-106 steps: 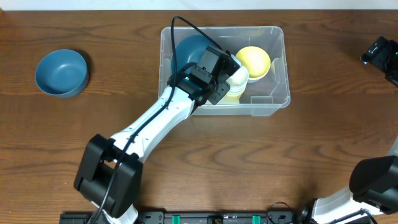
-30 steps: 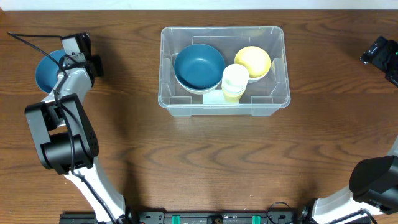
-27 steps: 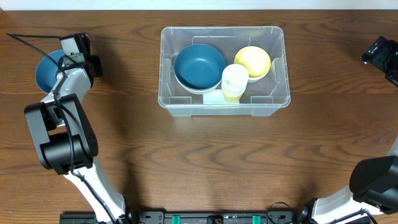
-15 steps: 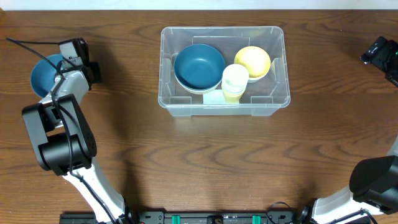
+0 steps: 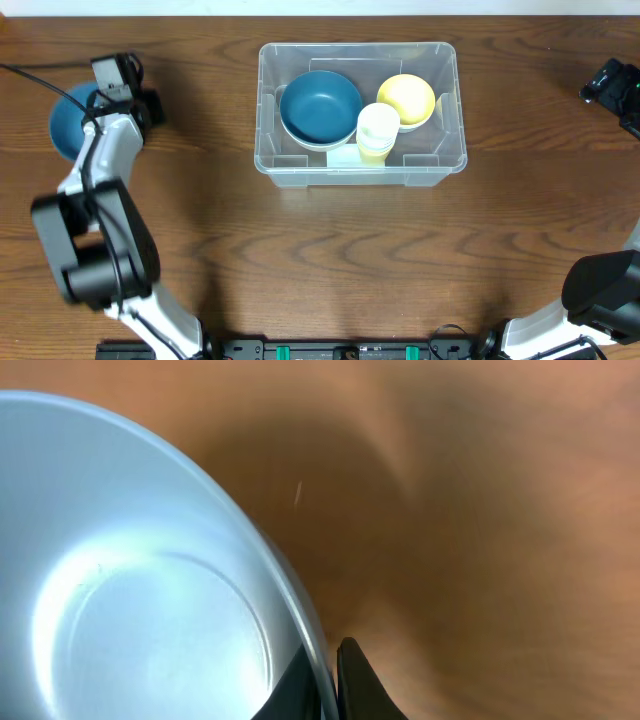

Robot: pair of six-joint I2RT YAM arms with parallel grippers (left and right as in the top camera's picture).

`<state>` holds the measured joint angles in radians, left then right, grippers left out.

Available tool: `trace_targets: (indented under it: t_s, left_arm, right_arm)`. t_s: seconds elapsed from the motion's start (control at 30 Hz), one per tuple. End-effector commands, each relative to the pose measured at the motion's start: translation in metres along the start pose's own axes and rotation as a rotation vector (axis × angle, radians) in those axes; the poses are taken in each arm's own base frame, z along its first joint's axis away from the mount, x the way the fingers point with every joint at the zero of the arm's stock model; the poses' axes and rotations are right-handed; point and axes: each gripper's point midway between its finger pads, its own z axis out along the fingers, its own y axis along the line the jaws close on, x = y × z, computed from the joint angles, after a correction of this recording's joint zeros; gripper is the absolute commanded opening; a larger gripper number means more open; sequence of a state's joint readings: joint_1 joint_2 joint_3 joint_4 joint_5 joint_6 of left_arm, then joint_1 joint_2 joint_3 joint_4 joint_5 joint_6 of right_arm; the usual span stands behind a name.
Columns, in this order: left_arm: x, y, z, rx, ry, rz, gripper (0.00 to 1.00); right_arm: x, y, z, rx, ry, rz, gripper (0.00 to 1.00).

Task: Pack container
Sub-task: 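Carry the blue bowl and stack it onto the blue bowl in the container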

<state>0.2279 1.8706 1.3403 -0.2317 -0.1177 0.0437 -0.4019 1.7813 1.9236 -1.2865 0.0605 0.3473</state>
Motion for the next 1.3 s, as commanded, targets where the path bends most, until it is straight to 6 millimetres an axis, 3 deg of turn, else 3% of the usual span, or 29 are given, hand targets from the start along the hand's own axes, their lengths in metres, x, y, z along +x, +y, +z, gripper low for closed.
trace_targets:
  t_s: [0.0,0.13,0.2,0.33,0.43,0.57,0.77,1.0,1.27]
  left_arm:
    - [-0.061,-0.017,-0.079,0.049,-0.207,-0.015,0.05]
    - [-0.086,-0.051,-0.152,0.139,-0.343,0.021,0.06]
    - [-0.091,-0.082,-0.191,0.234,-0.402,0.059,0.06]
    - [-0.075,-0.141,-0.238,0.399,-0.423,0.152,0.06]
    - [-0.049,-0.185,-0.253,0.484,-0.384,0.241,0.06]
    - [-0.009,-0.234,-0.256,0.552,-0.318,0.414,0.06]
    - [0.038,-0.284,-0.238,0.594,-0.238,0.607,0.06]
    - [0.065,-0.317,-0.220,0.619,-0.199,0.678,0.06]
    - [0.075,-0.340,-0.210,0.639,-0.218,0.719,0.06]
  right_arm:
    - [-0.004,-0.002,-0.003,0.004,-0.015,0.001,0.99]
    - [-0.004,-0.002,-0.003,0.004,-0.015,0.002,0.99]
    - [-0.004,-0.002,-0.003,0.004,-0.015,0.001,0.99]
    - [-0.004,-0.002,-0.003,0.004,-0.015,0.001,0.99]
    - [-0.004,-0.002,-0.004,0.004,-0.015,0.001,0.99]
    - [-0.004,-0.002,-0.003,0.004,-0.015,0.002,0.99]
    - [-0.004,-0.002,-0.003,0.004,-0.015,0.001,0.99]
    - [-0.004,-0.002,-0.004,0.004,-0.015,0.001,0.99]
    - [-0.004,-0.002,-0.003,0.004,-0.015,0.001,0.99]
